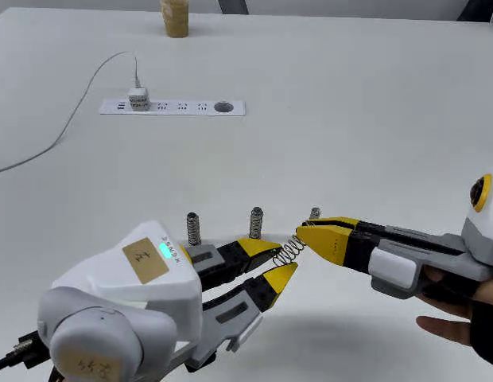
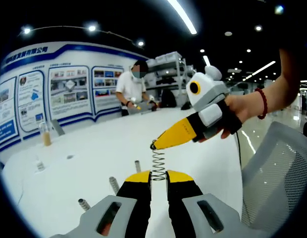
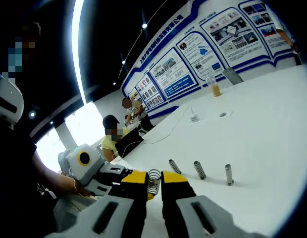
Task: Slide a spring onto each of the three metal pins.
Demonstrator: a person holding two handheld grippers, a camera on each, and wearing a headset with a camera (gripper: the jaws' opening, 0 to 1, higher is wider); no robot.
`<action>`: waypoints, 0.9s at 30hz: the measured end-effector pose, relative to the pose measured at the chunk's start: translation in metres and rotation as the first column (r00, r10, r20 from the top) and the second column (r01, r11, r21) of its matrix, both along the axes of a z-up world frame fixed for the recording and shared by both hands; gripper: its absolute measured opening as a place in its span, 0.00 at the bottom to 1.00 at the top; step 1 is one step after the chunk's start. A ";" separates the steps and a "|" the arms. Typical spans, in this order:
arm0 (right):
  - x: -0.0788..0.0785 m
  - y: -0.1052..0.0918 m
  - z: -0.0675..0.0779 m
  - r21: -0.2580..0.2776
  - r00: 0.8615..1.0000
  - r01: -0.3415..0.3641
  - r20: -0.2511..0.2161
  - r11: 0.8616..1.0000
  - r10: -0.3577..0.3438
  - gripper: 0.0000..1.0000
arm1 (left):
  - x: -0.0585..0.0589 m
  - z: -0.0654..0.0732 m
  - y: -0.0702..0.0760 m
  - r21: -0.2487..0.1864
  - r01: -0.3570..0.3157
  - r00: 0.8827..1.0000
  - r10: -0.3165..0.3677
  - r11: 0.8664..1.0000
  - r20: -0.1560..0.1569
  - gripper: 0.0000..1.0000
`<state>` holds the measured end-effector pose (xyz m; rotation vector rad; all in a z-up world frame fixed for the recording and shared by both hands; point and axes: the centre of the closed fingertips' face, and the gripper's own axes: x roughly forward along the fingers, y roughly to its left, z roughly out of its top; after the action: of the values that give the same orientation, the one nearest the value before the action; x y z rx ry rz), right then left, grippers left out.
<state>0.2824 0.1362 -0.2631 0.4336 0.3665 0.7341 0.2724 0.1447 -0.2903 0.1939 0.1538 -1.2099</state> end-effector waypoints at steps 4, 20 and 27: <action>0.002 -0.003 0.001 -0.016 1.000 0.010 0.015 1.000 -0.010 0.11 | 0.002 -0.006 0.004 0.024 -0.017 1.000 0.018 1.000 -0.024 0.12; 0.013 -0.021 0.000 -0.214 0.996 0.050 0.086 0.976 -0.032 0.11 | 0.010 -0.028 0.025 0.109 -0.097 0.992 0.105 0.989 -0.068 0.27; 0.021 -0.030 -0.002 -0.287 0.992 0.083 0.114 0.954 -0.052 0.11 | 0.017 -0.033 0.038 0.124 -0.151 0.983 0.162 0.981 -0.084 0.34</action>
<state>0.3030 0.1062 -0.2646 0.1267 0.3520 0.6214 0.2897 0.1832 -0.3238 0.2235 0.3165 -1.0539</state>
